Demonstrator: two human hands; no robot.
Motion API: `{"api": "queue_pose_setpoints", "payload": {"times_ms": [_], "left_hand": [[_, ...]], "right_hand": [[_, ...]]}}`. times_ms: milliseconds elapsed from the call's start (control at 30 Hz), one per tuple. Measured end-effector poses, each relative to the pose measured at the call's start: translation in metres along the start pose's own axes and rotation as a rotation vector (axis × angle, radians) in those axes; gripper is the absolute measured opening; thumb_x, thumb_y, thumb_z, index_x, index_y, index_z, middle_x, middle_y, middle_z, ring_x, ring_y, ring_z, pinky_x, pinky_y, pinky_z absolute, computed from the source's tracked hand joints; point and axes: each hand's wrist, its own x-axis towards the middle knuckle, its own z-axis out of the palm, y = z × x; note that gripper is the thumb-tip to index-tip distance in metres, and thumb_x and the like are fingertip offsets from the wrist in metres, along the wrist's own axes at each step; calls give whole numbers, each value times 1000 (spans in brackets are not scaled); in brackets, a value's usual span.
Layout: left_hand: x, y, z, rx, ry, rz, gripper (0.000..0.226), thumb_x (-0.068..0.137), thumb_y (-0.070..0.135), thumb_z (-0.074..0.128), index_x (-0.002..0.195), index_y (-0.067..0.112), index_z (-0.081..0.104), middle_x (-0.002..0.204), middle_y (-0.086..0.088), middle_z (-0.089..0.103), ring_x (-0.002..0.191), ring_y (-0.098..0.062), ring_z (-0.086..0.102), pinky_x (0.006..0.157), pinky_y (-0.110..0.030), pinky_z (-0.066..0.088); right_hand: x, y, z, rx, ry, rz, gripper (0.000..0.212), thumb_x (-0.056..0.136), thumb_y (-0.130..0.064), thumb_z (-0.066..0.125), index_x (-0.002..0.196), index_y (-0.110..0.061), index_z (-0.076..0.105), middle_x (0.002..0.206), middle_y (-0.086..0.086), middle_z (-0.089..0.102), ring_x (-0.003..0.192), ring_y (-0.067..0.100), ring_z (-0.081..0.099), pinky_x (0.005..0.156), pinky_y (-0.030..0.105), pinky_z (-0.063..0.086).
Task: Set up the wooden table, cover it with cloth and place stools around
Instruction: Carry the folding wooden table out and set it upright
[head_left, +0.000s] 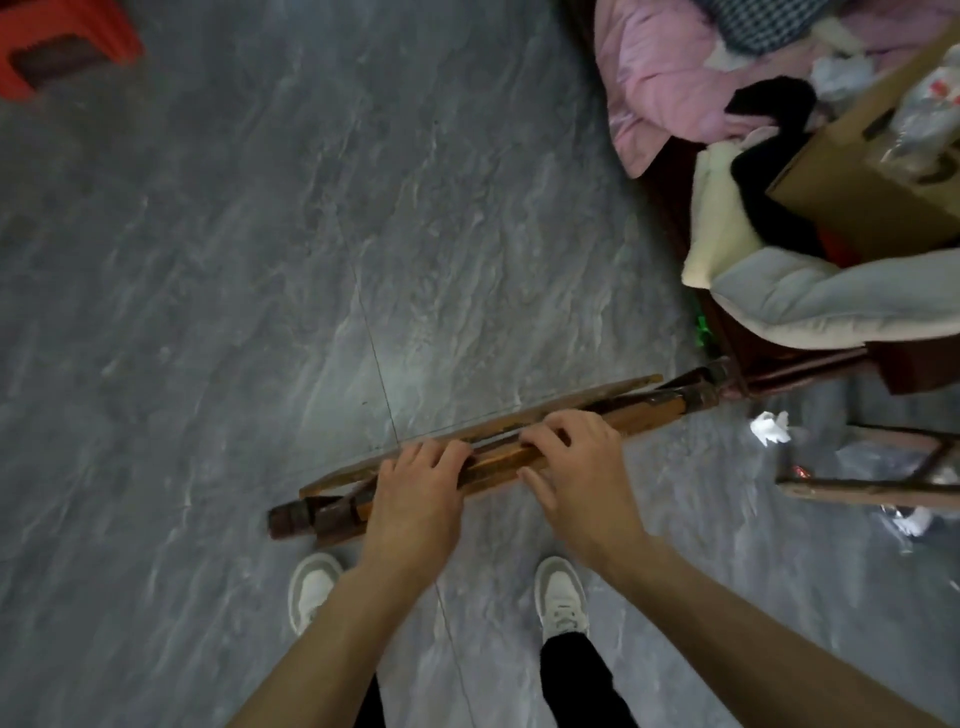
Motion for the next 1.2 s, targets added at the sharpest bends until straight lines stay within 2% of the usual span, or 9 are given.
{"api": "queue_pose_setpoints", "payload": {"times_ms": [133,233,400,533,633,833,1033,1100,1200], "left_hand": [[-19,-47,-32,163,-136,149,42,91,24,54,129,31,38,122,5,55,112,-22,48,94,-38,37],[-9,-35,-37,227,-194,161,50,85,21,62,128,27,37,124,-1,54,117,-26,49,97,-42,40],[-4,-78,-53,267,-222,394,41,91,27,55,128,30,36,125,0,54,115,-25,51,94,-43,42],[-5,-104,-57,208,-218,476,41,94,41,48,132,30,37,123,3,53,112,-21,50,92,-37,42],[-14,-122,-64,110,-302,452,52,94,47,48,140,28,32,126,5,52,115,-19,48,92,-35,43],[-19,-149,-73,87,-389,477,71,85,30,59,146,35,24,129,5,50,113,-22,49,90,-40,49],[-1,-179,-90,56,-502,605,61,87,35,62,138,46,30,113,11,53,102,-13,56,85,-38,54],[8,-192,-99,-2,-553,663,52,88,35,63,133,37,36,111,13,57,100,-5,56,86,-27,51],[22,-213,-102,-80,-628,763,54,89,28,66,136,31,38,104,21,56,82,13,52,68,-5,41]], "right_hand": [[-18,-56,20,108,166,315,34,76,-18,79,106,-11,66,118,12,52,116,29,48,99,43,45],[-8,-54,21,147,154,441,46,80,-21,78,121,-9,60,140,16,40,133,29,38,112,40,36],[-30,-129,48,332,112,609,73,94,-22,63,154,-15,21,163,6,0,149,18,9,108,6,0],[-34,-162,62,336,44,590,73,98,-27,55,157,-19,12,163,-3,-16,145,3,4,110,16,11],[-35,-187,67,370,6,576,77,97,-25,55,157,-18,7,162,-2,-20,149,16,9,115,25,22],[-42,-229,91,425,24,510,73,98,-19,53,157,-18,10,162,-3,-22,145,22,28,111,29,33],[-47,-253,118,524,110,576,80,96,-10,52,157,-18,1,163,-7,-16,147,19,22,113,30,34],[-44,-264,128,536,189,621,82,95,-11,51,156,-22,-2,164,-8,-8,145,22,27,112,35,36],[-36,-286,146,510,290,713,91,92,-12,53,154,-31,-11,165,-9,3,141,26,35,106,45,43]]}}
